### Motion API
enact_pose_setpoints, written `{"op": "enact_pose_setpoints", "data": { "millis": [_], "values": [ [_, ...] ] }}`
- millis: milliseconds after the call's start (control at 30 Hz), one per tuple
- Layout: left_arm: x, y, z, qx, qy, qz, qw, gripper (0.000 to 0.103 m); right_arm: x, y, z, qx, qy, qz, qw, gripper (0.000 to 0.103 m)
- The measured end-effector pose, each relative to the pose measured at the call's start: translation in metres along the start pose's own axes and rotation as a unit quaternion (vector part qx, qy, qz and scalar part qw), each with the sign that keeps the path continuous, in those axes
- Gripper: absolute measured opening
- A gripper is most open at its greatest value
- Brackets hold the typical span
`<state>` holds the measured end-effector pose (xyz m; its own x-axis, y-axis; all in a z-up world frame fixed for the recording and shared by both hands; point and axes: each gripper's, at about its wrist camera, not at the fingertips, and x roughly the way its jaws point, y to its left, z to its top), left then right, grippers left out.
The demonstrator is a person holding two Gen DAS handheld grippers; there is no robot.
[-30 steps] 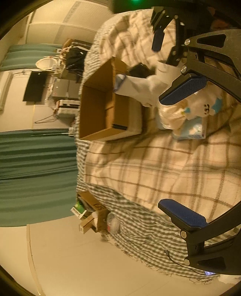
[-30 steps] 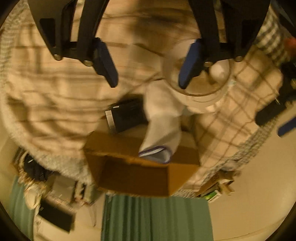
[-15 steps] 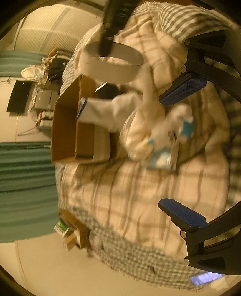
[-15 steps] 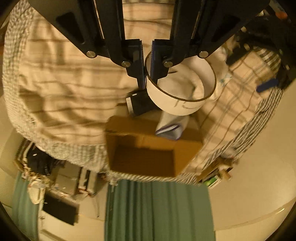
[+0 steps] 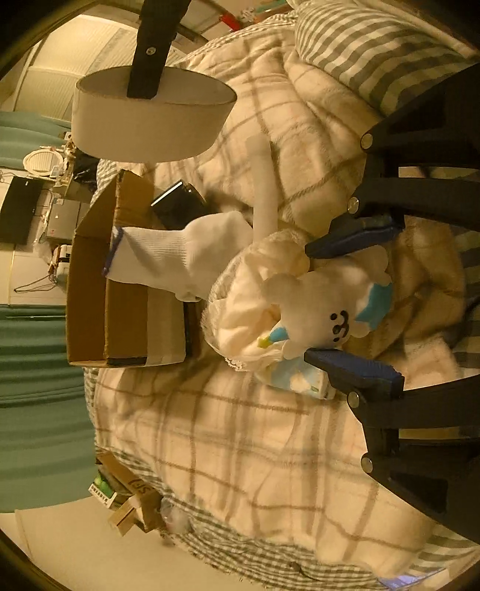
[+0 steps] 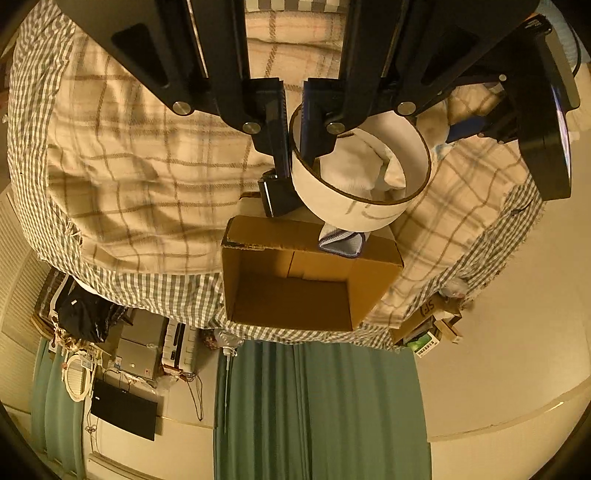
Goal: Organize objects
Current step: 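Carry the tape roll and bear over the box while both tools open to drop them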
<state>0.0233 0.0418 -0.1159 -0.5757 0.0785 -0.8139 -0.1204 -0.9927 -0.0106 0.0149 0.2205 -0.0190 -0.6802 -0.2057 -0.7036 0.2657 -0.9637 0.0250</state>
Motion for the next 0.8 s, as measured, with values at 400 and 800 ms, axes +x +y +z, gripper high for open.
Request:
{"op": "enact_pose_setpoints", "data": {
  "millis": [400, 800],
  "values": [
    [-0.091, 0.013, 0.089, 0.010, -0.139, 0.008, 0.9902, 0.051, -0.042, -0.009, 0.057, 0.013, -0.071, 0.021, 0.997, 0.005],
    [-0.079, 0.023, 0.219, 0.020, -0.185, -0.007, 0.9825, 0.051, -0.015, -0.012, 0.183, -0.036, -0.114, -0.029, 0.992, 0.005]
  ]
}}
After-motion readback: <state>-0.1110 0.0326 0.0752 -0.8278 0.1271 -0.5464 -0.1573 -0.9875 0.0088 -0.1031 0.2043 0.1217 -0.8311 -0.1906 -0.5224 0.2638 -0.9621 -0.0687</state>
